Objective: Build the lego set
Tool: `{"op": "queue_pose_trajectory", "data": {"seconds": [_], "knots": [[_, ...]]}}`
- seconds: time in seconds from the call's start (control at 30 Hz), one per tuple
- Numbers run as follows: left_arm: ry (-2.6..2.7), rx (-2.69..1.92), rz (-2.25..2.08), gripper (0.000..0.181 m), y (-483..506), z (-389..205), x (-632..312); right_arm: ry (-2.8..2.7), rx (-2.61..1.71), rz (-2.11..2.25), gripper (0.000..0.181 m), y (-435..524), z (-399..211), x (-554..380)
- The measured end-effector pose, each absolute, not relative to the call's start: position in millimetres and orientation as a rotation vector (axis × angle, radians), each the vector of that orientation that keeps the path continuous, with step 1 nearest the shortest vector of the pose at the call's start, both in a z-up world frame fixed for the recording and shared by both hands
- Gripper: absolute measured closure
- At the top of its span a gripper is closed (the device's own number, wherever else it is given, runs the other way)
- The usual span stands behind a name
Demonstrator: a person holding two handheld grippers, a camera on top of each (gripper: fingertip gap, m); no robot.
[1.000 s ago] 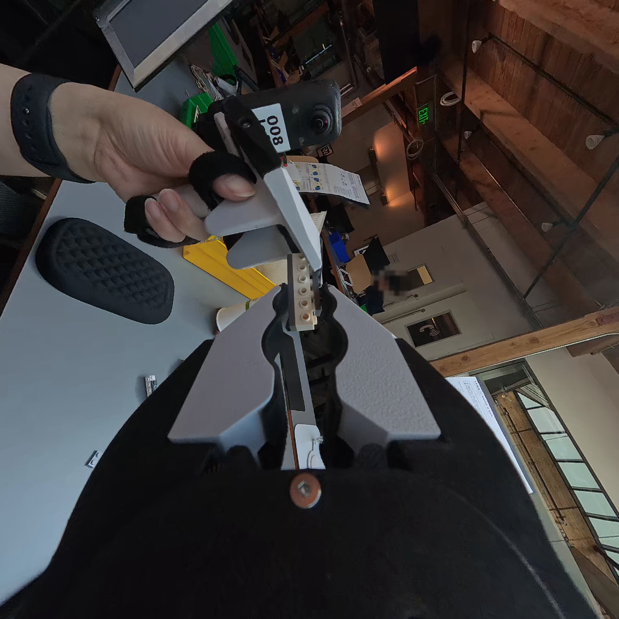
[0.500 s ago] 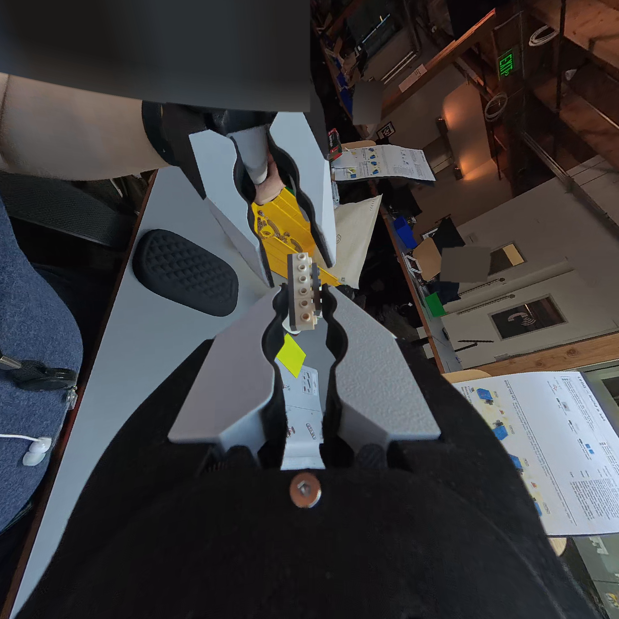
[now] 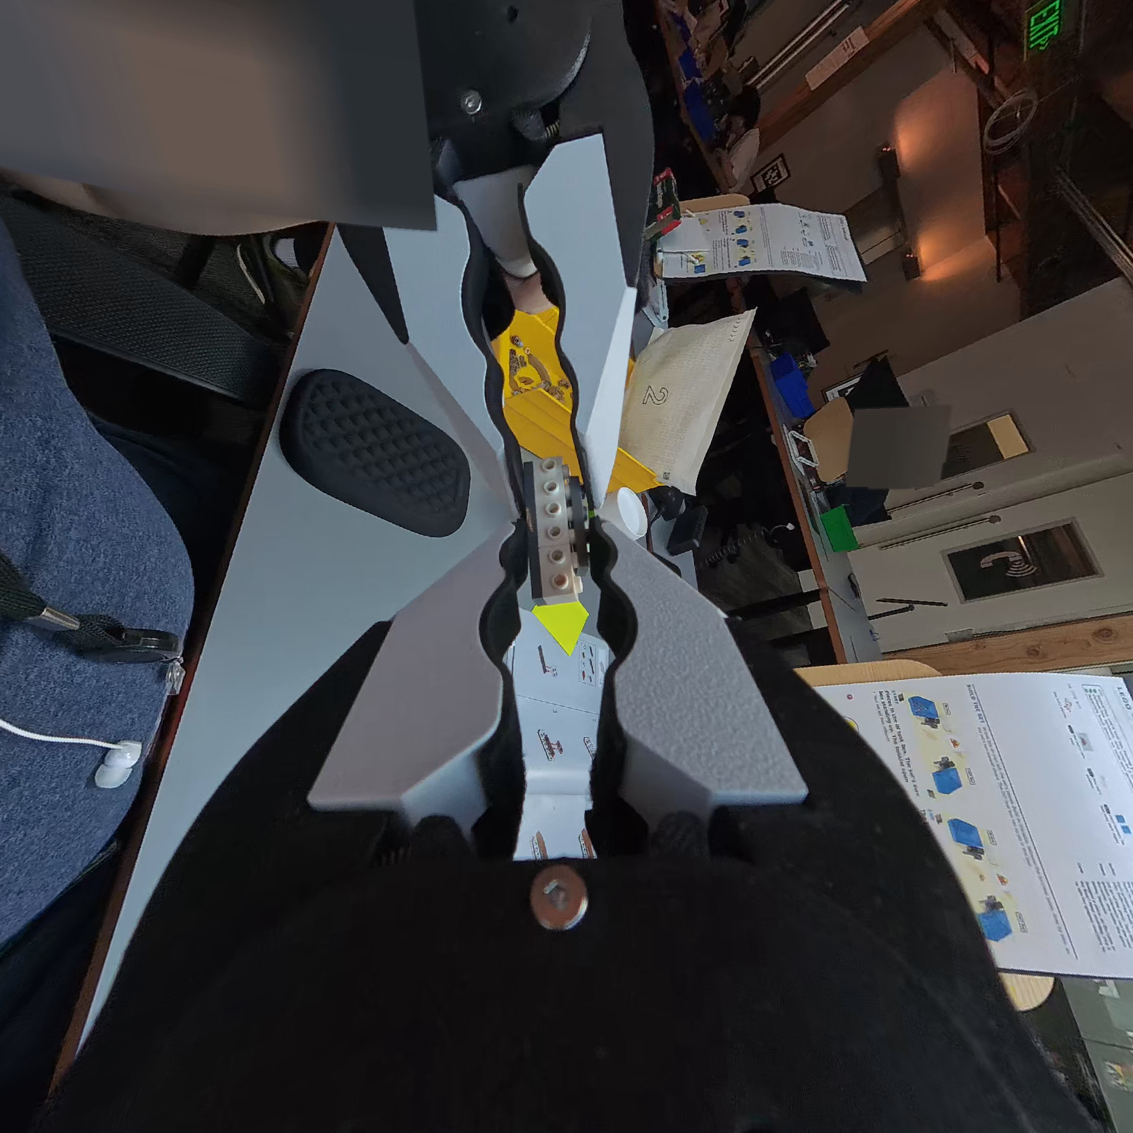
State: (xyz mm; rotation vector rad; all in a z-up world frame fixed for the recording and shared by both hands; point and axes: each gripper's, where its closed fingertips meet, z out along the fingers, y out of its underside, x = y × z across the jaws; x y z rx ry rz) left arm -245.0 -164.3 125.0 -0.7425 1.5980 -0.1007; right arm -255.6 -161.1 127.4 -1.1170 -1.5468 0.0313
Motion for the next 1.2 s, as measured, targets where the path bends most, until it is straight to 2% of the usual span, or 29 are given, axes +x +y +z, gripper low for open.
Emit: {"op": "queue_pose_trajectory", "data": {"seconds": [0.6, 0.83, 0.93, 1.2], "knots": [[1.574, -0.807, -0.13, 0.164, -162.8, 113.8, -245.6, -1.541, -1.14, 0.074, 0.163, -158.7, 117.3, -256.2], [1.594, -0.789, -0.084, 0.155, -168.6, 114.5, -244.4, -1.556, -1.151, 0.044, 0.163, -154.0, 109.4, -256.4], [1.622, -0.814, -0.048, 0.166, -164.0, 108.7, -245.2, -1.563, -1.143, 0.008, 0.163, -153.8, 109.2, -256.7], [1.648, -0.842, -0.046, 0.167, -160.3, 102.5, -245.1, -1.591, -1.162, -0.04, 0.163, -150.5, 102.3, -256.3]]}}
